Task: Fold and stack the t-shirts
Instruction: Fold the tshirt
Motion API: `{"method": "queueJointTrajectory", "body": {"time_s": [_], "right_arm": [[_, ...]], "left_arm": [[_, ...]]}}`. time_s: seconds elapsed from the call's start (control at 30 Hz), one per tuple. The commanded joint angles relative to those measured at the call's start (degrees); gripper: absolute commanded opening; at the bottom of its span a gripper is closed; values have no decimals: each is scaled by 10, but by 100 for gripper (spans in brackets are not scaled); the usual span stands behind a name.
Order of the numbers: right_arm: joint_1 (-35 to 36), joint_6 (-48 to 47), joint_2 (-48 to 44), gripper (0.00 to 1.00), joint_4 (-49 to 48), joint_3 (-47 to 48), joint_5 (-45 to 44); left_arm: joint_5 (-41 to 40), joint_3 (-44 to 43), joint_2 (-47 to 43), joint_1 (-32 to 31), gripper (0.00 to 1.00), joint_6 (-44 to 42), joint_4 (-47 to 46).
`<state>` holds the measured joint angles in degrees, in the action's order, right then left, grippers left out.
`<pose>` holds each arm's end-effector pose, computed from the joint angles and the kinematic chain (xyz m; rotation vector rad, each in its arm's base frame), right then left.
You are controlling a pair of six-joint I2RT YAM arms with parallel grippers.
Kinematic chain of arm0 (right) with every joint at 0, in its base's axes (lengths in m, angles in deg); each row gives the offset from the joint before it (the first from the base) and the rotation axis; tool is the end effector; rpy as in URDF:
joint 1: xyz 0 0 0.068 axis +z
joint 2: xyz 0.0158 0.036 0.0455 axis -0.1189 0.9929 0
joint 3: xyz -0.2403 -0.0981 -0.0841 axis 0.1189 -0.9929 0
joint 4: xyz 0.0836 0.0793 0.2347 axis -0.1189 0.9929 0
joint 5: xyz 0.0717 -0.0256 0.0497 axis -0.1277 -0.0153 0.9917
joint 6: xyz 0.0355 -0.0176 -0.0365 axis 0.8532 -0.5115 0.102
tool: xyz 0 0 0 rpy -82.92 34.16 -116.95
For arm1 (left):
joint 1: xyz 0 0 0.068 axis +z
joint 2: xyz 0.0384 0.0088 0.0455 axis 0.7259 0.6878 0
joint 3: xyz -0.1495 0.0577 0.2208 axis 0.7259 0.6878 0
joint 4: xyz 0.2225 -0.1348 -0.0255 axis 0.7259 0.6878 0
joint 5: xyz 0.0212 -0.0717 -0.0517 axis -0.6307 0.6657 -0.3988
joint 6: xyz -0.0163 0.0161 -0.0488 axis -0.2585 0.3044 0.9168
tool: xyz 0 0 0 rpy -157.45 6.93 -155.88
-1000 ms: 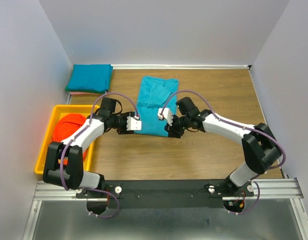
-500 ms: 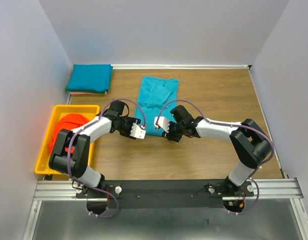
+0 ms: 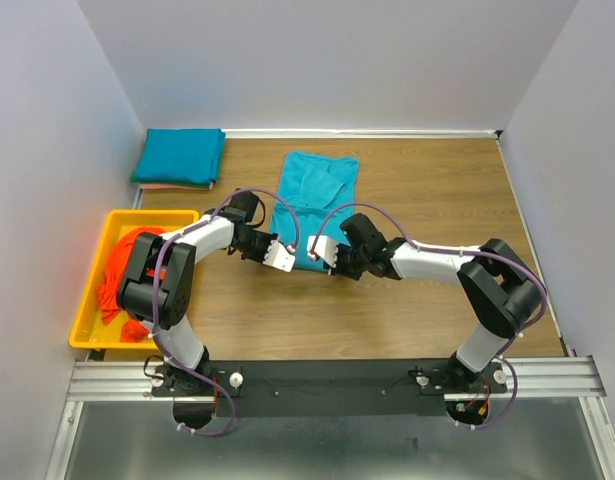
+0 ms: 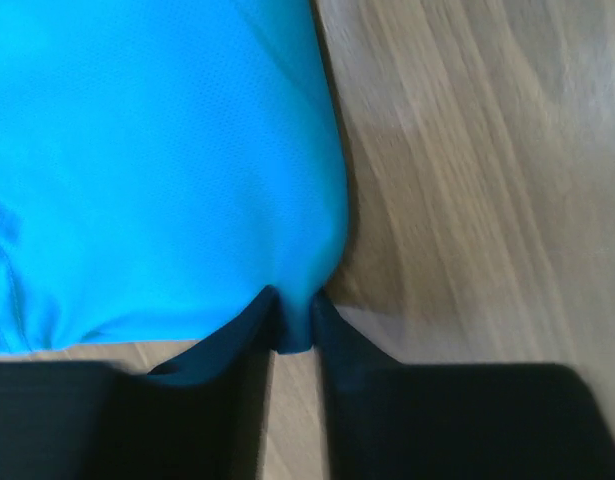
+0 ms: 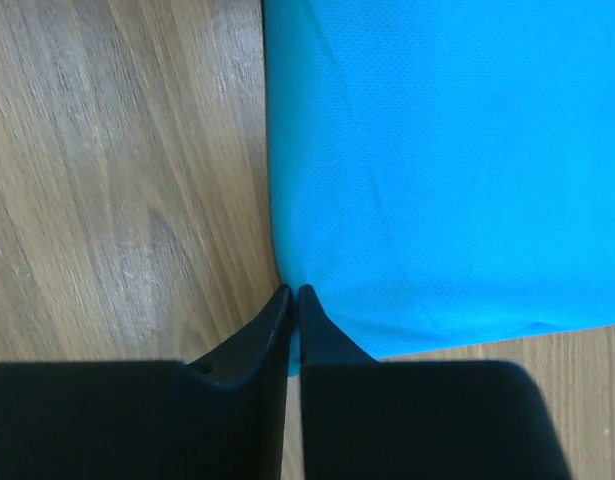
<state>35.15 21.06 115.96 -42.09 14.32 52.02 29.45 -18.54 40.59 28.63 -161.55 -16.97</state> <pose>0.2407 0.2284 0.1518 -1.6859 1.8060 0.3348 0.2892 -0.1126 0.1582 2.1543 1.3720 -0.3095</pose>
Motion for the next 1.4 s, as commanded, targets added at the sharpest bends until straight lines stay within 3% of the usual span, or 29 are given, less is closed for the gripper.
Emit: {"method": "queueJointTrajectory", "body": {"time_s": [0.0,0.07,0.17,0.6,0.83,0.9,0.97,1.17,1.27,1.37], "right_arm": [[1,2,2,9,41,-28,-33],[1,14,-5,1,45,-23,-35],[0,32,-25,1,56,-10,-33],[-67,46,-85,1,192,118,27],[-78,26,-119,1,310,173,98],[-78,17,-142,1,339,173,127],[-78,4,-170,1,418,183,155],[-58,24,-224,1,527,238,210],[-59,34,-214,0,533,253,187],[-78,-6,-195,1,530,251,173]], "left_arm": [[-6,-7,10,-4,14,-15,46],[3,-8,-4,-3,7,-19,55],[27,-24,-12,-3,0,-10,84],[80,-176,-14,12,0,39,177],[117,-253,-30,8,0,26,297],[119,-250,-43,-2,0,32,342],[117,-215,-86,-22,0,49,344],[104,-119,-244,-84,0,74,345],[100,-135,-254,-84,0,104,344],[87,-171,-207,-77,0,109,335]]}}
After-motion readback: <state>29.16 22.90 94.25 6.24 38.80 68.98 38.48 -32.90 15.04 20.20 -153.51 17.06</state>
